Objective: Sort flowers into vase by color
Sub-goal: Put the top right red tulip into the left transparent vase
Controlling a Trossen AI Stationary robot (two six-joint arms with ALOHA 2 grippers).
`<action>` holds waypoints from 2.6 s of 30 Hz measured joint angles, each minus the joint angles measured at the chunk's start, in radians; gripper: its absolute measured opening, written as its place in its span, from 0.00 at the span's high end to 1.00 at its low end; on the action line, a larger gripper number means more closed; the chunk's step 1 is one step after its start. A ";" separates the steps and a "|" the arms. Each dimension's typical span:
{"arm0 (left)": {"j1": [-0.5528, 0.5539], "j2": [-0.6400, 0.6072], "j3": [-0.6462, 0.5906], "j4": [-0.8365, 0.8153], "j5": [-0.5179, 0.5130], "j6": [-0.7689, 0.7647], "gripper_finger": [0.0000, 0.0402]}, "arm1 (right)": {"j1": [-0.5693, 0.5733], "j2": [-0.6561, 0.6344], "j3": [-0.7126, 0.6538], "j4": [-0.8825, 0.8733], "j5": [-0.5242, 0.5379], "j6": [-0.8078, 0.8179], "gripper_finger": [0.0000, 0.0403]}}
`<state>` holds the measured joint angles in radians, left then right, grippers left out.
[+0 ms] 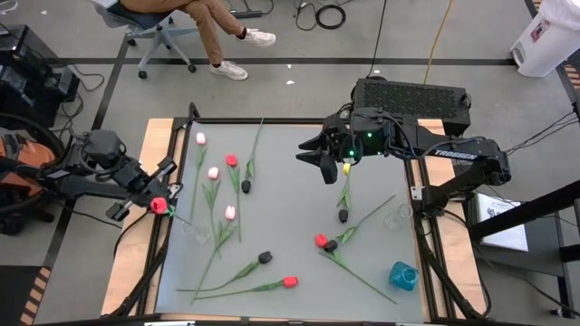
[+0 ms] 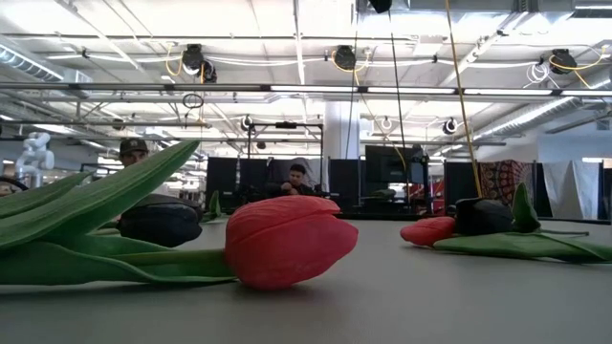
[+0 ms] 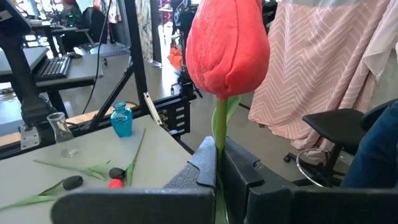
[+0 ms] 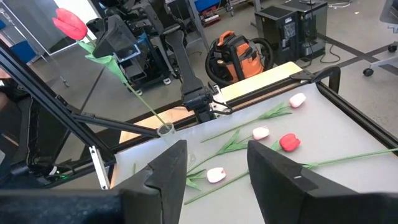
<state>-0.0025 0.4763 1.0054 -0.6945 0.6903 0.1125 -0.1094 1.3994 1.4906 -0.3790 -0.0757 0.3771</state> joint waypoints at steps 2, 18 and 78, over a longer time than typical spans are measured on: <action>0.000 0.000 0.000 0.000 0.000 -0.001 0.96 | 0.000 0.000 0.000 0.000 0.000 0.000 0.60; 0.000 0.000 0.000 -0.002 0.009 -0.029 0.93 | 0.000 0.000 0.000 0.000 0.000 0.000 0.60; 0.000 -0.007 0.017 -0.331 -0.051 -0.132 0.58 | 0.000 0.000 0.000 0.000 0.000 0.000 0.60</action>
<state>-0.0025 0.4694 1.0225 -1.0257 0.6397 -0.0198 -0.1093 1.3994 1.4906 -0.3790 -0.0757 0.3774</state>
